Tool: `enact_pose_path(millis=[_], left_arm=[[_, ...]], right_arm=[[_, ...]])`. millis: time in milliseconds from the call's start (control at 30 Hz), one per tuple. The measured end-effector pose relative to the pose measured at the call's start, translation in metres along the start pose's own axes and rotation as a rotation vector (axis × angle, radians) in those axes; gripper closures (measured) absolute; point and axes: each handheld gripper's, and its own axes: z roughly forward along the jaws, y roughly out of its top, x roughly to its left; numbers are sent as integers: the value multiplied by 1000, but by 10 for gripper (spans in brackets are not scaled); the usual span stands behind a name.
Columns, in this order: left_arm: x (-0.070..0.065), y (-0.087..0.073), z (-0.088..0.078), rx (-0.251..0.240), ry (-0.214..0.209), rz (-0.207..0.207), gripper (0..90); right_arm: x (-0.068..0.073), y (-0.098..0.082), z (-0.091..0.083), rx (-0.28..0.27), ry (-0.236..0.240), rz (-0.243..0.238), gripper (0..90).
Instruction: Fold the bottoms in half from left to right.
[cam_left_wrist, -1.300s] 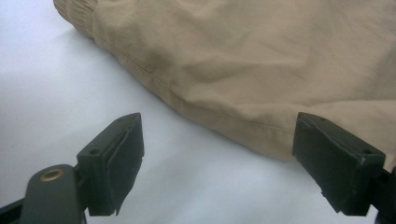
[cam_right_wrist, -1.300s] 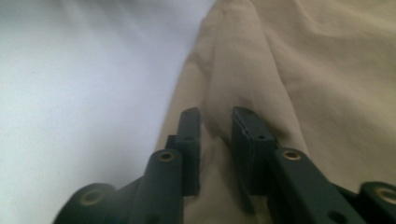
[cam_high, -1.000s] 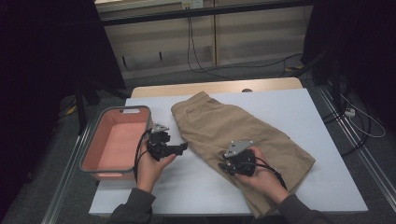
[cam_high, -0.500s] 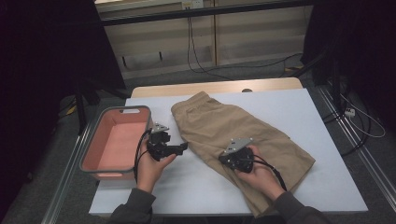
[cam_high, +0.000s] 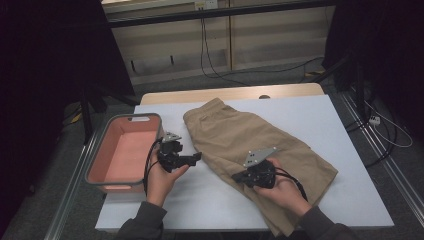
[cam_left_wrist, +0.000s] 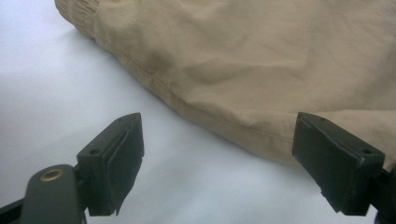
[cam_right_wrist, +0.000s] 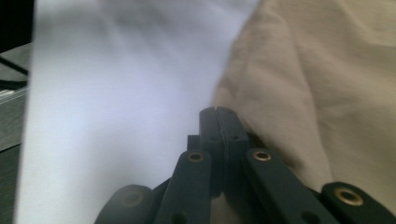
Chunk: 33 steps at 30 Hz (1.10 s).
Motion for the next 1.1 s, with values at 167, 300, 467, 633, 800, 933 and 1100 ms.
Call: enact_pose_path(millis=[167,300,467,633,800,933,1100], left_arm=[[0,0,-1,-3,-1,-7,169],[0,0,-1,-6,-1,-3,169],[1,0,0,-2,1,-3,169],[0,0,0,-1,-3,-5,169],[2,-1,1,9,-4,-8,169],[0,-1,2,4,-3,-5,169],[0,0,0,-4,-3,-6,169]], right_arm=[[5,3,0,31,-97,-69,900],[-5,-1,-2,24,-148,-32,882],[-6,-2,0,11,-183,-27,728],[-6,1,13,32,-233,-46,645],[-14,-4,22,56,-252,-30,644],[-17,-3,23,51,-255,-9,731],[-16,-3,26,43,-257,-48,878]])
